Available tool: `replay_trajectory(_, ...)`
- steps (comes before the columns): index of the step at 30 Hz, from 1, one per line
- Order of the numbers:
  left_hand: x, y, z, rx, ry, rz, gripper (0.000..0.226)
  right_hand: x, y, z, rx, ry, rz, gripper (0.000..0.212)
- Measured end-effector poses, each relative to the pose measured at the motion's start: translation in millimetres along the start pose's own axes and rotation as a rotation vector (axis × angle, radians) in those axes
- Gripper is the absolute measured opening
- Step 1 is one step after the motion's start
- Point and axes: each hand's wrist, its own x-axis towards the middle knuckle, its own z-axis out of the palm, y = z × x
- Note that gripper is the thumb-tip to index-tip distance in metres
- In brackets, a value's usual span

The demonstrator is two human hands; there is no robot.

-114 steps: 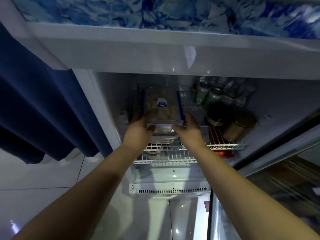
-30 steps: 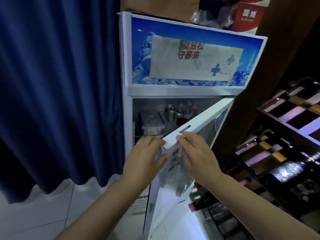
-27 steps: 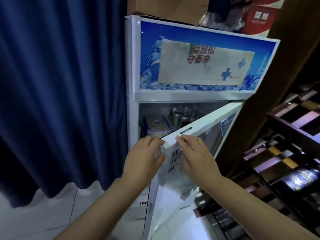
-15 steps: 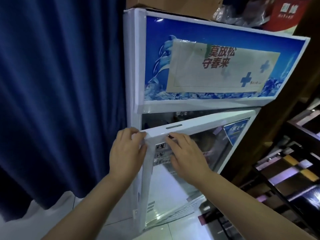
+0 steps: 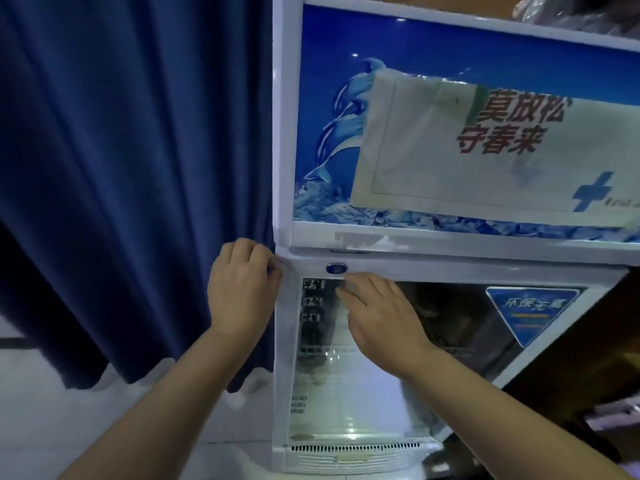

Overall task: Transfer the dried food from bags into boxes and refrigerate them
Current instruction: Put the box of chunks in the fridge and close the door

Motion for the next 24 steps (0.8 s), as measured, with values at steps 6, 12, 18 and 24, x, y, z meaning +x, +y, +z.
replay_trajectory(6,-2.0,7.1,3.9,0.081,0.012,-0.033,0.007,1.2,13.4,10.9,0.0,0.083,-0.114,0.035)
replay_trajectory(12,-6.9,8.1,-8.3,0.157,-0.114,-0.083,0.007,9.8,-0.4,13.8,0.075,0.048,-0.227,0.028)
replay_trajectory(18,-70.1,-19.2,-47.5,0.23,-0.29,-0.224,0.008,22.7,-47.8,18.1,0.095,-0.125,-0.316,0.023)
replay_trajectory(24,-135.1,-63.3,-140.4,0.343,-0.338,-0.437,0.01,40.4,-134.7,7.9,0.072,-0.235,-0.485,0.038)
